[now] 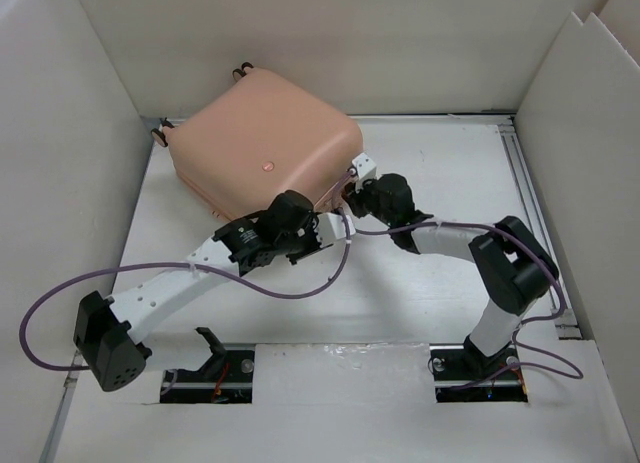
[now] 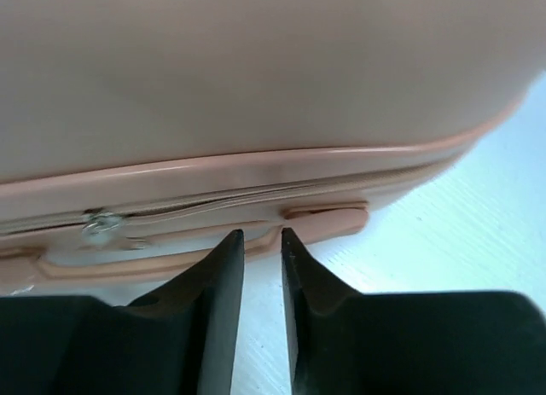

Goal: Pack the luggage

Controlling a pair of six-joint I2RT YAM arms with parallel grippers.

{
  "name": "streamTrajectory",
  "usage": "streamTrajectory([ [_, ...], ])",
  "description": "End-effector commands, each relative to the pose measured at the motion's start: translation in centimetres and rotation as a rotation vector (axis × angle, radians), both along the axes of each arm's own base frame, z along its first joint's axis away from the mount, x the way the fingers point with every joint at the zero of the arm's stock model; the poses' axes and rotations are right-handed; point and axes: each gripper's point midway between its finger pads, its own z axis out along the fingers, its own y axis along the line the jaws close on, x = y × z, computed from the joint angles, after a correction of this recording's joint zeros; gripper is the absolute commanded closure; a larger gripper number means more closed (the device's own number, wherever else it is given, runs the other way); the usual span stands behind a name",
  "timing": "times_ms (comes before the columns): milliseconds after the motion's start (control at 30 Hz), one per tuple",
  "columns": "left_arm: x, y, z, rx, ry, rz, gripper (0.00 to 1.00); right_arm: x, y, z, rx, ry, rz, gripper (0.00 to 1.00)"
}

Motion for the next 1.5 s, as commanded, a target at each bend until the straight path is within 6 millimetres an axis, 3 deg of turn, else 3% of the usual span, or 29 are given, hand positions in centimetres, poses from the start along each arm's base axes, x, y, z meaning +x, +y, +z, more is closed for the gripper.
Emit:
streamTrajectory([
  [0,1.1,-0.7,2.1,-0.038,-0.028,0.032,0.78,-1.4,2.3,2.4,-0.006,-0.121,0.115,0.69],
  [100,0.5,-0.4,2.2,-0.05,-0.021,0.032,0.78,-2.5,2.2,2.3,-0.019,-0.173,0.162,0.59],
  [400,0.3,0.9,1.7,-0.071,0.003,0.076,0.78,-4.2,2.4,2.3,-0.027,-0.194,0.197,0.5],
  [533,0.3,1.0,1.8,-0.074,-0.008,0.07,0.78,-5.9,5.3,2.9,-0.021,-0.214,0.26,0.46],
  [667,0.1,1.2,2.0,-0.082,-0.015,0.069,0.78,-4.7,6.2,3.3,-0.006,-0.212,0.213,0.44],
  [700,0.1,1.2,2.0,-0.082,-0.015,0.069,0.78,-4.5,6.1,2.7,-0.016,-0.201,0.205,0.44],
  [900,0.1,1.4,2.3,-0.096,-0.027,0.082,0.78,-3.3,6.6,4.1,0.012,-0.218,0.169,0.44],
  [1100,0.3,1.9,2.2,-0.092,-0.032,0.098,0.78,-2.0,7.2,3.9,0.036,-0.199,0.153,0.54],
  [1300,0.3,2.0,2.3,-0.095,-0.045,0.105,0.78,-2.6,6.5,2.0,0.011,-0.135,0.143,0.79],
  [1467,0.4,2.0,2.0,-0.091,-0.05,0.099,0.78,-2.9,5.3,1.2,0.009,-0.116,0.132,0.79],
])
